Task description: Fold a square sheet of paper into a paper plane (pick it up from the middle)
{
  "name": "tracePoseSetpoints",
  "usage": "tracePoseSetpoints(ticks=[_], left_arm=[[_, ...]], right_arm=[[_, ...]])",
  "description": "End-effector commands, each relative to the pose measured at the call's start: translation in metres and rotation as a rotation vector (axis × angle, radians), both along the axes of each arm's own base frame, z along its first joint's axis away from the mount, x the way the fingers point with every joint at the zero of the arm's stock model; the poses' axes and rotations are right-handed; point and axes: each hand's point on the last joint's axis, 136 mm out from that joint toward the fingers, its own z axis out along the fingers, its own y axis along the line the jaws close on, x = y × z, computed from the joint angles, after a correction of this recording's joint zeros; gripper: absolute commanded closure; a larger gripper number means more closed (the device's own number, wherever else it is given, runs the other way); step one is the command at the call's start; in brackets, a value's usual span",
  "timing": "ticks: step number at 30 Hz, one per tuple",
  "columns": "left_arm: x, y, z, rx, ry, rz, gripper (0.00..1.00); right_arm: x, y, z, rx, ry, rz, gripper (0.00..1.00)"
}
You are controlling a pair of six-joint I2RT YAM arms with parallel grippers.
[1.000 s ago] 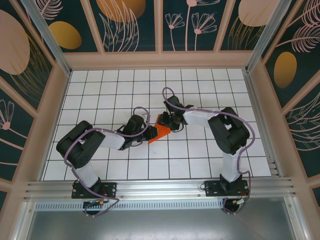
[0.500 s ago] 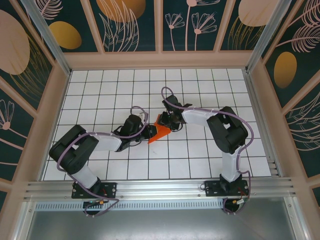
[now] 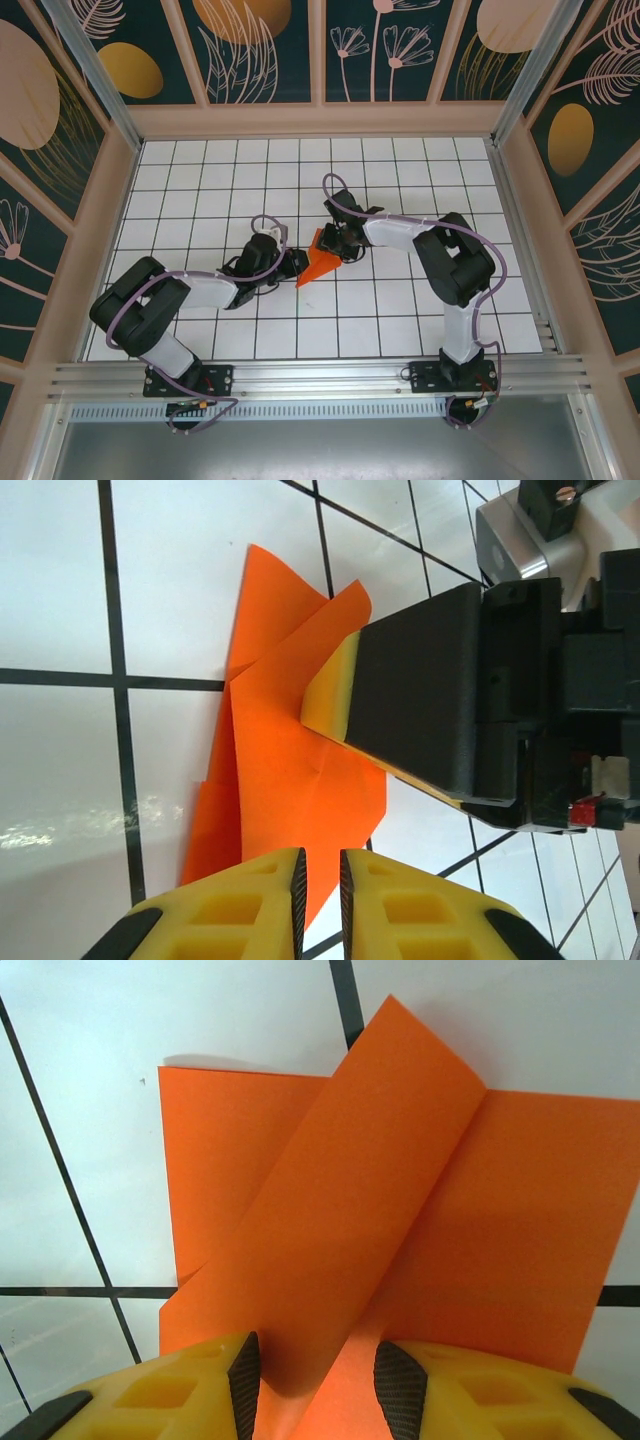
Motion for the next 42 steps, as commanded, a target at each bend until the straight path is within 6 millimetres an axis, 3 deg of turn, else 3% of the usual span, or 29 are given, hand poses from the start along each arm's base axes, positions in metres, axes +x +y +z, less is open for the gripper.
tracePoseSetpoints(ticks=[1,6,10,22,23,25,42], left_arm=[[0.005,-0.008,0.015,-0.072,-0.034,-0.015,0.81],[0.000,-0.022,0.017,-0.130,-0.021,-0.080,0.81],[-0.003,-0.028,0.006,-0.115,0.011,-0.112,0.81],[0.003,-0.016,-0.019,-0.001,0.048,-0.054,0.86],[0.002,-0.015,-0.031,0.021,0.073,-0.052,0.86],[0.002,-0.014,-0.034,0.028,0.082,-0.051,0.87],[0.002,-0.010,-0.045,0.054,0.101,-0.031,0.88]], right_arm=[[-0.043,-0.076,-0.091,-0.331,0.190,-0.064,0.56],[-0.043,-0.076,-0.092,-0.330,0.196,-0.069,0.55],[-0.043,-0.075,-0.092,-0.320,0.201,-0.070,0.53],[-0.045,-0.078,-0.093,-0.324,0.206,-0.081,0.53],[-0.045,-0.079,-0.093,-0.325,0.205,-0.081,0.53],[-0.045,-0.079,-0.093,-0.325,0.205,-0.082,0.53],[-0.047,-0.083,-0.094,-0.334,0.208,-0.088,0.53]])
